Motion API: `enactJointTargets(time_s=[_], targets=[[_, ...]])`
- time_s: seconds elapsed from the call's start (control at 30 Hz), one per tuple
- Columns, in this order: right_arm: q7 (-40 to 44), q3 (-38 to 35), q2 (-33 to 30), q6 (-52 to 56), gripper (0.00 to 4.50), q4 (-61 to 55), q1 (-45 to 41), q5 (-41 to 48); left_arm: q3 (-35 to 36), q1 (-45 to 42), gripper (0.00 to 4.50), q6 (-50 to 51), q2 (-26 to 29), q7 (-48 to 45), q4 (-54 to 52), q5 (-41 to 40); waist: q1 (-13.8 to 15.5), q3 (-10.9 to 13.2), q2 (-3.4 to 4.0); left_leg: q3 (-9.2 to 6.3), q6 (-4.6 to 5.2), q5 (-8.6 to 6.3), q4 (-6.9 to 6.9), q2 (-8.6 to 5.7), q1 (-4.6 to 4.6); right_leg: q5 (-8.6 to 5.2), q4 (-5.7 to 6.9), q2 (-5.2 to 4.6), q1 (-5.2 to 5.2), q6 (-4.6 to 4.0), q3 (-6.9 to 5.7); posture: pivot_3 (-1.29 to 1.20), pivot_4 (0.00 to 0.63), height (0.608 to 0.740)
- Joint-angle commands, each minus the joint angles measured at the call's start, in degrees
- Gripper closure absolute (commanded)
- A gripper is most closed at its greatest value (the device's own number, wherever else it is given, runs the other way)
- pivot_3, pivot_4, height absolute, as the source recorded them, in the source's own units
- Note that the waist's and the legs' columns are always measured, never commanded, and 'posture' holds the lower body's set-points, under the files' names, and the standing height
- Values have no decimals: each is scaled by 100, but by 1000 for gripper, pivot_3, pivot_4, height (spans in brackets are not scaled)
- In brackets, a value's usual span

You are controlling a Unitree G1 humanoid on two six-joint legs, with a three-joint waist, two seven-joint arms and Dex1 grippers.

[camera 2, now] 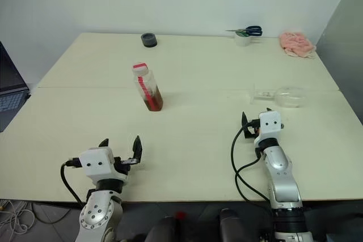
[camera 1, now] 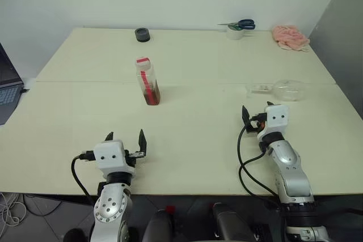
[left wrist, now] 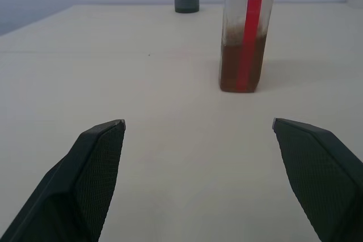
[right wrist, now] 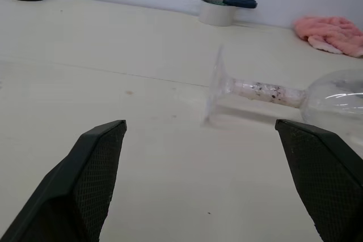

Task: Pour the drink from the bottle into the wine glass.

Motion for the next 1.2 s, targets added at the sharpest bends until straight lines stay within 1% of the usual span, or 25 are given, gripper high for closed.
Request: enactJointTargets(time_s=[0.03,0.33,0.47,0.53,0.57,0.63,0.77,0.87,0.97,1.1,1.2], targets=[[46,8,6,-80,0,-227,-41,30,-73,-55,32,19,6,32,-295,104,0,0,0,0,0,0,0,0,0,0,0,0,0,0,0,0,150,740],[222,89,-26,-98,0,-222,-59,53,-162,-128,32,-30,-39,-197,-128,-191,-1,0,0,0,0,0,0,0,0,0,0,0,0,0,0,0,150,740],[592,262,-87,-134,0,-257,-68,155,-184,-179,32,-37,16,-272,-13,-191,-2,0,0,0,0,0,0,0,1,0,0,0,0,0,0,0,150,740],[1185,507,-246,-140,0,-319,-211,331,-194,-302,32,-17,84,-390,56,-251,-1,0,0,0,0,0,0,0,0,0,0,0,0,0,0,0,150,740],[1705,636,-361,19,0,-339,-526,608,-147,-555,32,98,155,-450,143,-294,-1,2,0,0,0,0,0,0,0,0,0,0,0,0,0,0,150,740],[2484,806,-541,467,0,-336,-1117,1081,-5,-1053,32,336,258,-485,303,-406,-17,12,3,1,1,1,4,-1,2,2,3,2,0,3,0,0,150,740],[3522,1105,-788,1285,0,-474,-1837,1768,258,-1747,32,748,507,-482,594,-503,-5,8,-1,-19,2,1,1,3,2,8,3,13,4,-3,-17,0,150,740],[3774,1200,-806,1642,0,-417,-2244,1961,417,-2160,32,892,626,-436,849,-512,18,7,0,-42,1,-1,-3,4,-9,18,2,12,6,-31,-38,0,150,740],[3933,1229,-737,1794,0,-342,-2529,2065,504,-2569,32,969,695,-427,1093,-526,37,7,0,-49,0,-1,2,-2,-32,19,-1,1,-9,-33,-47,0,150,740],[3986,1207,-641,1893,0,-247,-2779,2146,541,-3069,32,890,708,-513,1534,-629,43,7,0,-49,-2,0,7,-7,-29,21,1,-4,-7,-30,-48,0,150,740],[4022,1218,-608,1904,0,-192,-2903,2128,478,-3268,32,824,733,-647,1711,-653,42,7,0,-52,-2,1,8,-6,-28,21,3,-2,-6,-29,-51,0,150,740]])
